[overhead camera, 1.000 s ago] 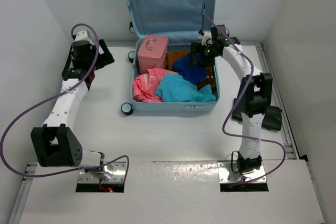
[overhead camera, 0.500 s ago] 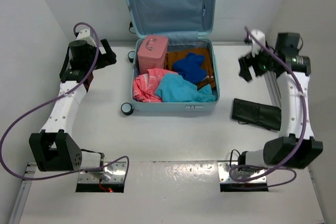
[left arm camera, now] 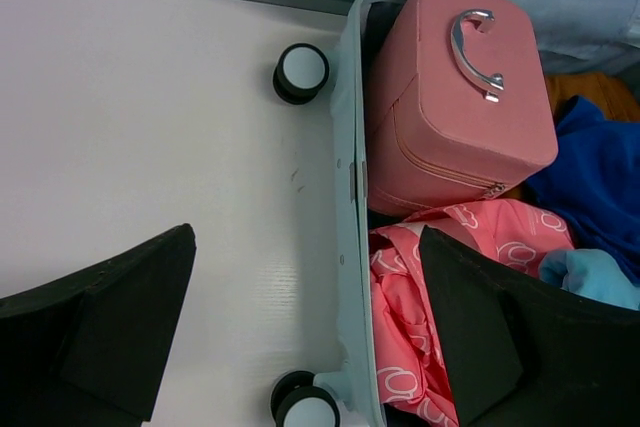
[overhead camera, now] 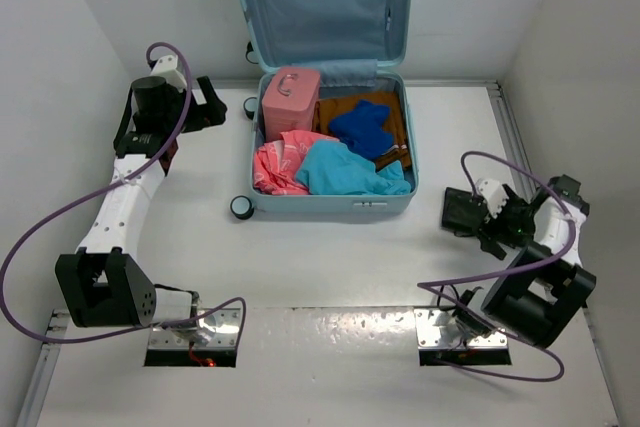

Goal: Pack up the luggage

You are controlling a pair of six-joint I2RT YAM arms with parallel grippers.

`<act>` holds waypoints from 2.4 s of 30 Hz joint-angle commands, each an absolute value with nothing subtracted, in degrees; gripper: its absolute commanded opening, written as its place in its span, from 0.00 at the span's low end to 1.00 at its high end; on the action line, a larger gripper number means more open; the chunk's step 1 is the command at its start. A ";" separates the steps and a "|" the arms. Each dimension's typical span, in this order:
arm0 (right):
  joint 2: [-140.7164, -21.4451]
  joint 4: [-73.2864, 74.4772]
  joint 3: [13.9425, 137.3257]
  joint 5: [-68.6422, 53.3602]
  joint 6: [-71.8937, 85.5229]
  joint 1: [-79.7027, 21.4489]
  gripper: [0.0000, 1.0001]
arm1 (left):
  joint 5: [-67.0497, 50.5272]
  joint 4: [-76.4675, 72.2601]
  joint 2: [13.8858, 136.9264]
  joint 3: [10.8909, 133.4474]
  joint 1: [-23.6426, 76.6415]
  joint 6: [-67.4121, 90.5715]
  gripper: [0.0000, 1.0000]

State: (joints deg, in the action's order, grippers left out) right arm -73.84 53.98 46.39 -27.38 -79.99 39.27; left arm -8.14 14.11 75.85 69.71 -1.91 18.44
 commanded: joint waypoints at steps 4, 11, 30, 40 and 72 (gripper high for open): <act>-72.15 36.04 35.07 -29.72 -86.30 36.31 1.00 | -8.88 13.45 76.11 71.28 -1.67 16.96 0.99; -80.40 26.12 33.93 -26.11 -85.00 34.37 0.94 | -8.88 13.45 77.43 71.81 -2.20 16.96 0.99; -74.11 18.18 34.61 -34.44 -81.57 32.78 0.00 | -8.88 13.45 79.63 71.81 -2.20 18.02 0.99; -67.23 25.40 52.19 -45.35 -56.54 32.17 0.00 | -8.88 13.45 80.16 72.33 -2.20 18.54 0.99; -111.34 -20.02 76.91 -9.32 -39.80 -19.33 0.00 | -8.09 15.21 76.11 68.82 -10.20 17.14 0.99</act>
